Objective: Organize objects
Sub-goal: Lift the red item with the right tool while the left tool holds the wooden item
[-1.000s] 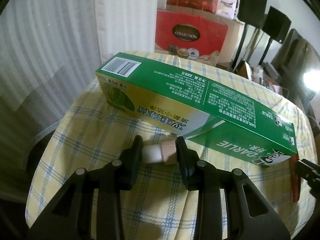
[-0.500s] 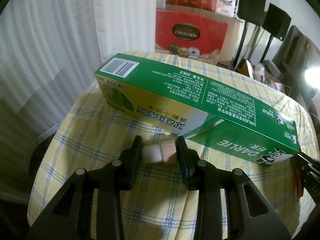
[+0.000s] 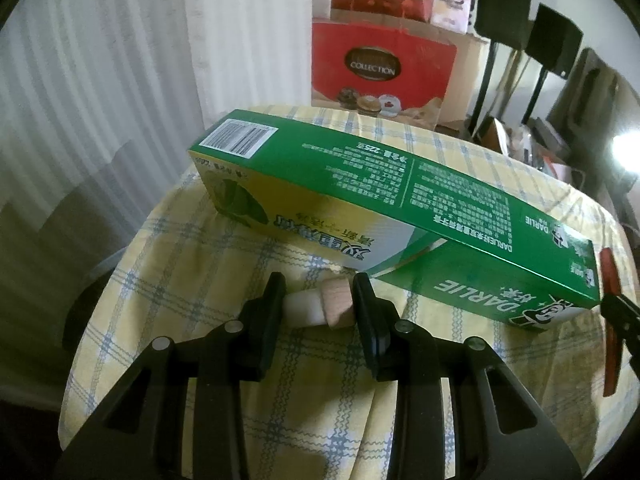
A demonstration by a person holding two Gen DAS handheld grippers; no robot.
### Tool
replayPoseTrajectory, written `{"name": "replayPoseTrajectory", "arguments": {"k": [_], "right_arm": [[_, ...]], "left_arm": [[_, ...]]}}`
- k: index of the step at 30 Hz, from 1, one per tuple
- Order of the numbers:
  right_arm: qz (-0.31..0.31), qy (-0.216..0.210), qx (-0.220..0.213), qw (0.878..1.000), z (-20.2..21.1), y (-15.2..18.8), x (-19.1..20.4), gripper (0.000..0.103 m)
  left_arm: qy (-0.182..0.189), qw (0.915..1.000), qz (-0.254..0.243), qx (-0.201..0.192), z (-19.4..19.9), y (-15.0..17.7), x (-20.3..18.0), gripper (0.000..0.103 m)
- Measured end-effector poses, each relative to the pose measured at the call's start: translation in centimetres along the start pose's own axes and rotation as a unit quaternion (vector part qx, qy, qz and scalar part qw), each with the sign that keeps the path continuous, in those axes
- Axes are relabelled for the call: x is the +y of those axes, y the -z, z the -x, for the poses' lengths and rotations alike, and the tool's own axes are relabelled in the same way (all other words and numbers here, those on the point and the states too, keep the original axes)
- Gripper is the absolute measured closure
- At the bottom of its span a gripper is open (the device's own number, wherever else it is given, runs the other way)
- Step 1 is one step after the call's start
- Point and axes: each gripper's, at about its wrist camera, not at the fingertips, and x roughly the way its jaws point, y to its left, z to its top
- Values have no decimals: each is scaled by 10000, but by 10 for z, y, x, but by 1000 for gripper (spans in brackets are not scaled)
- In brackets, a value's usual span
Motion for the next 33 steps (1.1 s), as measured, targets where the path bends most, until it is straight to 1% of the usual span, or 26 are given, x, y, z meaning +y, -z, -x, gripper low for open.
{"name": "replayPoseTrajectory", "arguments": {"k": [1, 3, 6, 10, 13, 15, 18, 22, 25, 27, 30, 33], "right_arm": [[-23, 15, -49, 10000, 3, 0, -1, 84], [-88, -11, -118, 9999, 12, -3, -1, 84], [-105, -41, -315, 9994, 27, -6, 2, 84], [-92, -160, -553, 9983, 49, -7, 8, 84], [-106, -206, -704, 9972, 65, -6, 9, 84], [-98, -194, -837, 9963, 79, -7, 9, 84], [-103, -205, -1092, 9938, 99, -8, 8, 84], [-54, -126, -1368, 9905, 120, -8, 5, 84], [-111, -111, -1501, 9885, 132, -7, -1, 84], [-150, -86, -1621, 9866, 143, -6, -5, 84], [-206, -75, -1759, 9842, 157, -3, -11, 84], [-215, -77, -1812, 9832, 167, 3, -15, 84]], "left_arm": [[51, 10000, 3, -13, 1, 0, 0, 71], [272, 9996, -56, -107, 6, 1, 1, 71], [284, 9991, -96, -313, 19, 5, 2, 71], [244, 9981, -407, -394, 40, 12, 2, 71], [331, 9975, -476, -394, 56, 16, 1, 71], [474, 9966, -525, -416, 67, 19, -3, 72], [745, 9930, -653, -645, 90, 20, -15, 71], [1076, 9850, -648, -1180, 127, 12, -27, 72], [1151, 9783, -645, -1600, 153, 2, -31, 72], [1120, 9737, -657, -1873, 169, -5, -32, 71], [1069, 9700, -758, -2048, 181, -9, -36, 71], [1170, 9681, -576, -2137, 189, -4, -35, 71]]}}
